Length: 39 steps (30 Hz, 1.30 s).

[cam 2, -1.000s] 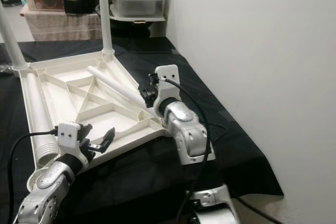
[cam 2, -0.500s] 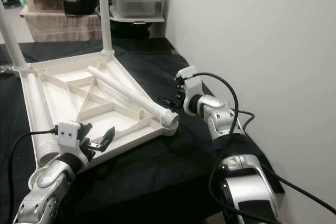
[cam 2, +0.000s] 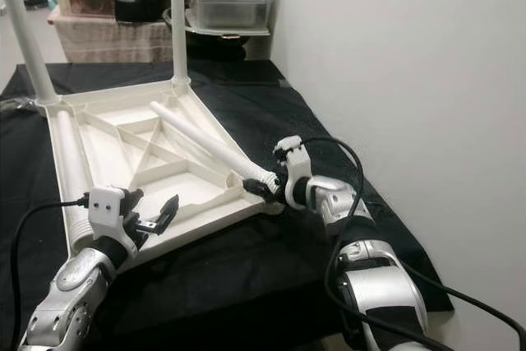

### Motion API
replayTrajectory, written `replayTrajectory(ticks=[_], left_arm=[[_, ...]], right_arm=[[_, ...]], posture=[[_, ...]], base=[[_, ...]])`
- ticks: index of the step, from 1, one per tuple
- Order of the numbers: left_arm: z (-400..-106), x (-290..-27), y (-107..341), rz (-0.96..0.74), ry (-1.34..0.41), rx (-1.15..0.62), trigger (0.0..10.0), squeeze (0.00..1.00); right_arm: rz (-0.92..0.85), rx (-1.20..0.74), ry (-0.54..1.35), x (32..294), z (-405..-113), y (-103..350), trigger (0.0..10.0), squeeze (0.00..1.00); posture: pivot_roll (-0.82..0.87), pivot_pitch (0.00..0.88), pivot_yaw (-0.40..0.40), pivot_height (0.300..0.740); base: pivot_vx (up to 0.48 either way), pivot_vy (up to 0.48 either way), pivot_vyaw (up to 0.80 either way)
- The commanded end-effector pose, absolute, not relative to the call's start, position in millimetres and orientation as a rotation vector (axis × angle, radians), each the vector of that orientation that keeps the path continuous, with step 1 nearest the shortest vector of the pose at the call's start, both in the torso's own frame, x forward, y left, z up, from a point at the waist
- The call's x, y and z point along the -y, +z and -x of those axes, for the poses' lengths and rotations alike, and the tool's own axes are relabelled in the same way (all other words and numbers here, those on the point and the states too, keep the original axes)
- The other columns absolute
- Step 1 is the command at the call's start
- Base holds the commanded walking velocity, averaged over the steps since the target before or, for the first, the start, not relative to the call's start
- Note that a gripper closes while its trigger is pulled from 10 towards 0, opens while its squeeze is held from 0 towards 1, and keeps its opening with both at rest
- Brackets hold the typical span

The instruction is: Building children table

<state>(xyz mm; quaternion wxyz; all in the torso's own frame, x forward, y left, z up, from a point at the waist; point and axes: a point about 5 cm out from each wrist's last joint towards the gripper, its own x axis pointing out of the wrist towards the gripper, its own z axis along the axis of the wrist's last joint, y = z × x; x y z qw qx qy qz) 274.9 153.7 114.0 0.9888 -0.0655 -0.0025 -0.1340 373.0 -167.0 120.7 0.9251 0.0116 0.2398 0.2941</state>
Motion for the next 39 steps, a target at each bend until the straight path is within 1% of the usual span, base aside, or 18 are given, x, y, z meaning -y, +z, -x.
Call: replayTrajectory(ticks=[1, 4, 5, 6, 9, 12, 20, 22, 23, 28, 30, 32, 36, 39], left_arm=[[-274, -156, 113, 0.114, -0.261, -0.001, 10.0, 0.00], [-274, -157, 113, 0.114, -0.261, -0.001, 10.0, 0.00], [-275, -156, 113, 0.114, -0.263, -0.001, 10.0, 0.00], [-276, -155, 113, 0.114, -0.266, 0.000, 10.0, 0.00], [-276, -154, 113, 0.115, -0.269, 0.000, 10.0, 0.00], [-277, -154, 113, 0.112, -0.273, 0.001, 10.0, 0.00], [-277, -153, 114, 0.112, -0.276, 0.001, 10.0, 0.00], [-276, -152, 114, 0.114, -0.279, 0.001, 10.0, 0.00], [-276, -152, 114, 0.114, -0.279, 0.001, 10.0, 0.00], [-276, -153, 114, 0.119, -0.283, -0.002, 10.0, 0.00], [-276, -153, 114, 0.120, -0.284, -0.002, 10.0, 0.00], [-276, -153, 114, 0.119, -0.286, -0.003, 10.0, 0.00], [-277, -153, 114, 0.118, -0.289, -0.004, 10.0, 0.00], [-278, -155, 118, 0.170, -0.282, 0.008, 10.0, 0.00]], right_arm=[[0.020, -0.526, 0.574, 176, -370, 112, 10.0, 0.00], [0.035, -0.542, 0.563, 178, -368, 108, 10.0, 0.00], [0.049, -0.555, 0.547, 180, -367, 104, 8.4, 0.00], [0.048, -0.552, 0.511, 181, -367, 103, 0.0, 0.00], [0.046, -0.530, 0.474, 182, -369, 103, 0.0, 0.00], [-0.015, -0.431, 0.495, 173, -374, 113, 0.0, 0.00], [-0.073, -0.341, 0.547, 163, -377, 120, 0.0, 0.00], [-0.118, -0.259, 0.625, 152, -376, 128, 0.0, 0.00], [-0.118, -0.259, 0.625, 152, -376, 128, 0.0, 0.00], [-0.197, -0.104, 0.797, 138, -369, 145, 0.0, 0.00], [-0.201, -0.091, 0.811, 138, -368, 147, 0.0, 0.00], [-0.201, -0.079, 0.869, 136, -362, 146, 0.0, 0.00], [-0.195, -0.073, 0.890, 137, -359, 144, 0.0, 0.00], [-0.263, -0.034, 0.871, 139, -359, 151, 0.0, 0.00]], posture=[[0.04, 0.000, -0.128, 0.740], [0.04, 0.000, -0.126, 0.740], [0.04, 0.000, -0.125, 0.740], [0.03, 0.000, -0.122, 0.740], [0.03, 0.000, -0.122, 0.740], [0.03, 0.000, -0.113, 0.740], [0.02, 0.000, -0.110, 0.740], [0.02, 0.000, -0.108, 0.740], [0.02, 0.000, -0.108, 0.740], [0.01, 0.000, -0.097, 0.740], [0.01, 0.000, -0.097, 0.740], [0.01, 0.000, -0.093, 0.740], [0.01, 0.000, -0.091, 0.740], [0.01, 0.000, -0.089, 0.740]], base=[[0.000, 0.000, 0.00], [0.000, 0.000, 0.00], [0.000, 0.000, 0.00], [0.000, 0.000, 0.00], [0.000, 0.000, 0.00], [0.000, 0.000, 0.00], [0.000, 0.000, 0.00], [0.000, 0.000, 0.00], [0.000, 0.000, 0.00], [0.000, 0.000, 0.00], [0.000, 0.000, 0.00], [0.000, 0.000, 0.00], [0.000, 0.000, 0.00], [0.000, 0.000, 0.00]])
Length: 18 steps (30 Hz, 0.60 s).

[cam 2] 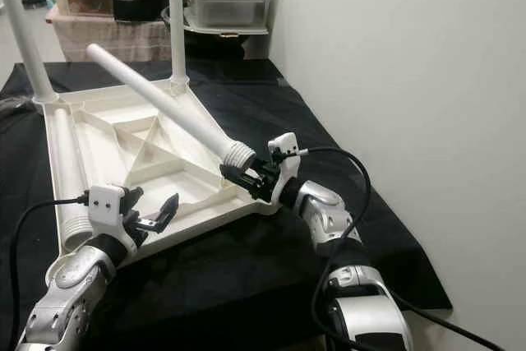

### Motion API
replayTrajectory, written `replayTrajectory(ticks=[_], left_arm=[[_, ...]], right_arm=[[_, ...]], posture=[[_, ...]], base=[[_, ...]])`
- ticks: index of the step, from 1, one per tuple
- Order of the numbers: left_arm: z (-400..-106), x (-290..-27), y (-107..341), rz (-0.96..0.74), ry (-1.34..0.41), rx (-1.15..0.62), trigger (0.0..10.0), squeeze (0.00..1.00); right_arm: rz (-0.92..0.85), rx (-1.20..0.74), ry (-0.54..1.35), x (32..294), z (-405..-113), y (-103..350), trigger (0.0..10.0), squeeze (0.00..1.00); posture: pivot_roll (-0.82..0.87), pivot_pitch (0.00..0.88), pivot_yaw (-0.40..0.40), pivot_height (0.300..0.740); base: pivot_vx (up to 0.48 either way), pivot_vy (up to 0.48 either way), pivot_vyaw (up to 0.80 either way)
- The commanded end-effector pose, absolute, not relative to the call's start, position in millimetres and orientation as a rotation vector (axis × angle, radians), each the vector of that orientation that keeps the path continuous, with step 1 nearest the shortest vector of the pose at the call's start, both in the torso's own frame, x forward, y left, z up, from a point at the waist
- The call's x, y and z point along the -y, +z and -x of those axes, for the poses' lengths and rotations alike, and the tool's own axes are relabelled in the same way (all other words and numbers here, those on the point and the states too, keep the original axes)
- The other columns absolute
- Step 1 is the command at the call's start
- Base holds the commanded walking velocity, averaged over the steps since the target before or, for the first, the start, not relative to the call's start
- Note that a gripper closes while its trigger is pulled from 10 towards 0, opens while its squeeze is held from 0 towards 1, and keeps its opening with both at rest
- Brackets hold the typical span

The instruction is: Building children table

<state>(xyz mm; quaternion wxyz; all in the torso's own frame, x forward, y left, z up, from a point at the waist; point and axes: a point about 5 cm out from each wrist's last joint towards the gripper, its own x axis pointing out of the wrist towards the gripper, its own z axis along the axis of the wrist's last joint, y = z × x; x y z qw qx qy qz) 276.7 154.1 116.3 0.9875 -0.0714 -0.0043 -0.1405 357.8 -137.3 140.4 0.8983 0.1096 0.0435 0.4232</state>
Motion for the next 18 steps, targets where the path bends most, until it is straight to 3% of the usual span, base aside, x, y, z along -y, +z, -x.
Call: replayTrajectory(ticks=[1, 5, 9, 18], left_arm=[[-281, -159, 124, 0.254, -0.265, 0.028, 10.0, 0.00], [-283, -165, 151, 0.561, -0.355, 0.109, 10.0, 0.00], [-277, -164, 167, 0.714, -0.486, 0.172, 10.0, 0.00], [-273, -162, 179, 0.873, -0.608, 0.210, 10.0, 0.00]], right_arm=[[-0.278, -0.013, 0.899, 138, -357, 154, 0.0, 0.00], [-0.257, -0.005, 1.087, 127, -334, 151, 0.0, 0.00], [-0.244, -0.031, 1.160, 120, -323, 146, 0.0, 0.00], [-0.277, -0.057, 1.217, 111, -312, 143, 0.0, 0.00]], posture=[[0.01, 0.000, -0.085, 0.740], [0.01, 0.000, -0.081, 0.740], [0.00, 0.000, -0.077, 0.740], [0.00, 0.000, -0.080, 0.740]], base=[[0.000, 0.000, 0.00], [0.000, 0.000, 0.00], [0.000, 0.000, 0.00], [0.000, 0.000, 0.00]])
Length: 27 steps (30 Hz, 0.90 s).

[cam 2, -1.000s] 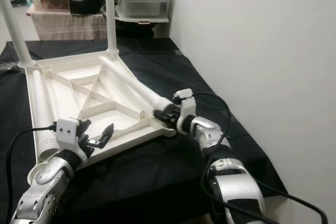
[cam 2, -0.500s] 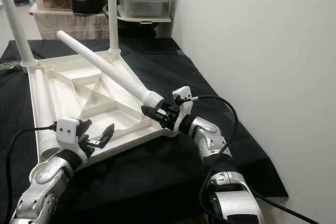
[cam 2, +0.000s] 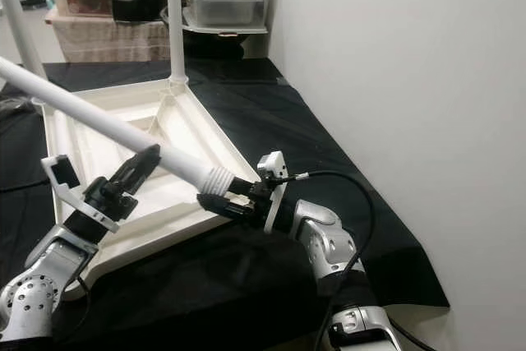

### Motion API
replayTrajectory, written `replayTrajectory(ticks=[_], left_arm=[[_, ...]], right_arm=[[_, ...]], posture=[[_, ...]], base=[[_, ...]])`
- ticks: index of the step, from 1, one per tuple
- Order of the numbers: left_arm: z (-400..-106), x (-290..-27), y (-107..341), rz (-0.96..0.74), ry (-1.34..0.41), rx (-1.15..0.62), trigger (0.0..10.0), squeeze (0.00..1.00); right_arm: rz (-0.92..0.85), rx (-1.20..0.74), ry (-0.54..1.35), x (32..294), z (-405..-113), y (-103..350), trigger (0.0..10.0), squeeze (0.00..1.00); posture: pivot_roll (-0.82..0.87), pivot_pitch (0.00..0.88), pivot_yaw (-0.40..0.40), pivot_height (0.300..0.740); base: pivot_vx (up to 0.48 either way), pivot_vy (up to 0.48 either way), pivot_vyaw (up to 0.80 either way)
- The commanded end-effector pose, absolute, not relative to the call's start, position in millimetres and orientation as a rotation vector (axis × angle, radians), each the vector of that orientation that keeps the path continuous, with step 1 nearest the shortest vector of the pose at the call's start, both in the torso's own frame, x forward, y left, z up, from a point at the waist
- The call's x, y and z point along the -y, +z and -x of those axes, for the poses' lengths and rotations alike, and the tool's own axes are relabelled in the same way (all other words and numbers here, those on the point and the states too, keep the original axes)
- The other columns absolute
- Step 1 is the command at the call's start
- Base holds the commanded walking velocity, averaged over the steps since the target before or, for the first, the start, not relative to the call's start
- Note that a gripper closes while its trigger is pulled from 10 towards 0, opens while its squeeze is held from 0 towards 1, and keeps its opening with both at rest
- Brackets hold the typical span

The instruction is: Building children table

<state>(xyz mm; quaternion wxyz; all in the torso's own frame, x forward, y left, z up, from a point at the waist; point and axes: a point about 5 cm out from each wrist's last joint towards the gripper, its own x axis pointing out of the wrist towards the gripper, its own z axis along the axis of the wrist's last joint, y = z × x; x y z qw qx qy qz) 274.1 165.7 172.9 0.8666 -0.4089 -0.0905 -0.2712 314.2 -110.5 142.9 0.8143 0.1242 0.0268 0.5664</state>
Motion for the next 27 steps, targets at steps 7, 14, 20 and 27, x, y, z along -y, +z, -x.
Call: replayTrajectory(ticks=[7, 14, 20, 27], left_arm=[[-277, -180, 179, 0.981, -0.544, 0.219, 10.0, 0.00], [-281, -199, 190, 1.056, -0.502, 0.282, 10.0, 0.00], [-275, -210, 203, 1.089, -0.537, 0.375, 0.0, 0.00], [-271, -216, 207, 1.094, -0.528, 0.385, 0.0, 0.00]], right_arm=[[-0.321, -0.059, 1.312, 111, -299, 147, 0.0, 0.00], [-0.303, -0.094, 1.374, 113, -288, 141, 0.0, 0.00], [-0.291, -0.123, 1.359, 116, -287, 136, 0.0, 0.00], [-0.293, -0.122, 1.316, 116, -292, 139, 0.0, 0.00]], posture=[[0.00, 0.000, -0.081, 0.740], [0.00, 0.000, -0.086, 0.740], [0.01, 0.000, -0.090, 0.740], [0.01, 0.000, -0.096, 0.740]], base=[[0.000, 0.000, 0.00], [0.000, 0.000, 0.00], [0.000, 0.000, 0.00], [0.000, 0.000, 0.00]])
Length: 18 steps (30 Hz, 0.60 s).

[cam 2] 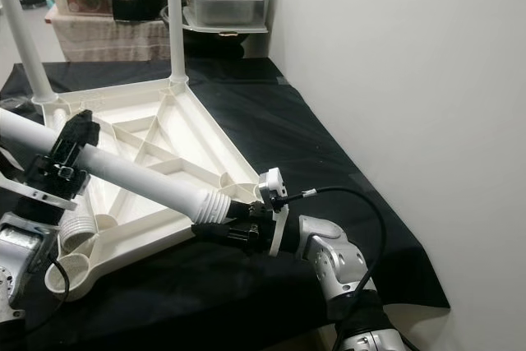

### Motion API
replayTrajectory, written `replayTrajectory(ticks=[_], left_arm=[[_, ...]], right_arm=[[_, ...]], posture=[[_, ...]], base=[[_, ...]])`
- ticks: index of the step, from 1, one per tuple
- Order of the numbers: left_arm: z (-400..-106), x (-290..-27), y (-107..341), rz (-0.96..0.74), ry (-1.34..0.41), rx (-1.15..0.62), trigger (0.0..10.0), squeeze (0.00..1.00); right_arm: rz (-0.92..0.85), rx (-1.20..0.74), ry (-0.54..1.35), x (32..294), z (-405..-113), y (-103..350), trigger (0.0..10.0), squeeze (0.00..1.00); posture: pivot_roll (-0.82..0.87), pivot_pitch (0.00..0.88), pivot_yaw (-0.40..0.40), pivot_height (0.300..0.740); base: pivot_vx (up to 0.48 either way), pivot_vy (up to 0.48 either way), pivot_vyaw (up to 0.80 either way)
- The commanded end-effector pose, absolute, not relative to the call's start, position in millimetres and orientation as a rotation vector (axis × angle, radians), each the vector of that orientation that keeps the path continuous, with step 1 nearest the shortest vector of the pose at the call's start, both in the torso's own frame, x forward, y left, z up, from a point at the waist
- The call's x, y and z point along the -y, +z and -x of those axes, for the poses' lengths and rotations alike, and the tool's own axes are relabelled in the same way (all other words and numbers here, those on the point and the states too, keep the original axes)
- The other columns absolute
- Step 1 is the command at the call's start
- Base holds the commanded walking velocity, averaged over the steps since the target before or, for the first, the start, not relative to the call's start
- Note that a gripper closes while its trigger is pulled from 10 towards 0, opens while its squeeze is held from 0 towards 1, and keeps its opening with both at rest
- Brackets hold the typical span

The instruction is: Building children table

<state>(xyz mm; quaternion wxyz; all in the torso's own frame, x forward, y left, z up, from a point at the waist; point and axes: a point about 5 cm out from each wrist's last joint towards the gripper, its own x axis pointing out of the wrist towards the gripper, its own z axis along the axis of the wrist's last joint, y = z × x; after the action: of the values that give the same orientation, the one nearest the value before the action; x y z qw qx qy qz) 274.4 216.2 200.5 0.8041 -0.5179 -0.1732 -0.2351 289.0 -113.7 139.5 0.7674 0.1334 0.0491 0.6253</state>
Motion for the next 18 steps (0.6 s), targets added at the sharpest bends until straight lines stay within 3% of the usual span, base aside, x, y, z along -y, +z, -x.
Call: replayTrajectory(ticks=[1, 2, 3, 4, 5, 6, 9, 10, 14, 15, 16, 18], left_arm=[[-271, -216, 207, 1.094, -0.528, 0.385, 0.0, 0.00], [-271, -215, 207, 1.087, -0.531, 0.378, 0.0, 0.00], [-271, -215, 208, 1.083, -0.534, 0.373, 0.0, 0.00], [-274, -216, 210, 1.072, -0.528, 0.366, 0.4, 0.00], [-275, -217, 212, 1.065, -0.523, 0.362, 0.4, 0.00], [-277, -220, 214, 1.048, -0.512, 0.356, 5.9, 0.00], [-280, -222, 216, 1.030, -0.501, 0.349, 5.9, 0.00], [-281, -226, 218, 0.939, -0.491, 0.324, 10.0, 0.00], [-281, -235, 223, 0.826, -0.512, 0.281, 10.0, 0.00], [-278, -239, 229, 0.699, -0.584, 0.219, 10.0, 0.00], [-277, -238, 230, 0.666, -0.626, 0.185, 10.0, 0.00], [-278, -236, 230, 0.640, -0.652, 0.161, 10.0, 0.00]], right_arm=[[-0.293, -0.122, 1.316, 116, -292, 139, 0.0, 0.00], [-0.274, -0.131, 1.282, 116, -295, 138, 1.6, 0.00], [-0.260, -0.137, 1.257, 116, -297, 138, 1.6, 0.00], [-0.279, -0.140, 1.245, 117, -299, 140, 10.0, 1.00], [-0.296, -0.141, 1.241, 117, -300, 142, 10.0, 1.00], [-0.313, -0.147, 1.252, 118, -299, 144, 10.0, 1.00], [-0.324, -0.155, 1.264, 118, -298, 144, 10.0, 1.00], [-0.292, -0.166, 1.269, 122, -297, 142, 10.0, 1.00], [-0.218, -0.187, 1.260, 131, -297, 138, 10.0, 1.00], [-0.110, -0.215, 1.203, 144, -304, 138, 10.0, 1.00], [-0.086, -0.211, 1.217, 148, -305, 142, 10.0, 0.00], [-0.078, -0.205, 1.238, 149, -304, 146, 10.0, 0.00]], posture=[[0.01, 0.000, -0.096, 0.740], [0.01, 0.000, -0.095, 0.740], [0.01, 0.000, -0.095, 0.740], [0.01, 0.000, -0.095, 0.740], [0.01, 0.000, -0.095, 0.740], [0.01, 0.000, -0.095, 0.740], [0.01, 0.000, -0.095, 0.740], [0.01, 0.000, -0.093, 0.740], [0.02, 0.000, -0.094, 0.740], [0.02, 0.000, -0.095, 0.740], [0.02, 0.000, -0.093, 0.740], [0.02, 0.000, -0.091, 0.740]], base=[[0.000, 0.000, 0.00], [0.000, 0.000, 0.00], [0.000, 0.000, 0.00], [0.000, 0.000, 0.00], [0.000, 0.000, 0.00], [0.000, 0.000, 0.00], [0.000, 0.000, 0.00], [0.000, 0.000, 0.00], [0.000, 0.000, 0.00], [0.000, 0.000, 0.00], [0.000, 0.000, 0.00], [0.000, 0.000, 0.00]])
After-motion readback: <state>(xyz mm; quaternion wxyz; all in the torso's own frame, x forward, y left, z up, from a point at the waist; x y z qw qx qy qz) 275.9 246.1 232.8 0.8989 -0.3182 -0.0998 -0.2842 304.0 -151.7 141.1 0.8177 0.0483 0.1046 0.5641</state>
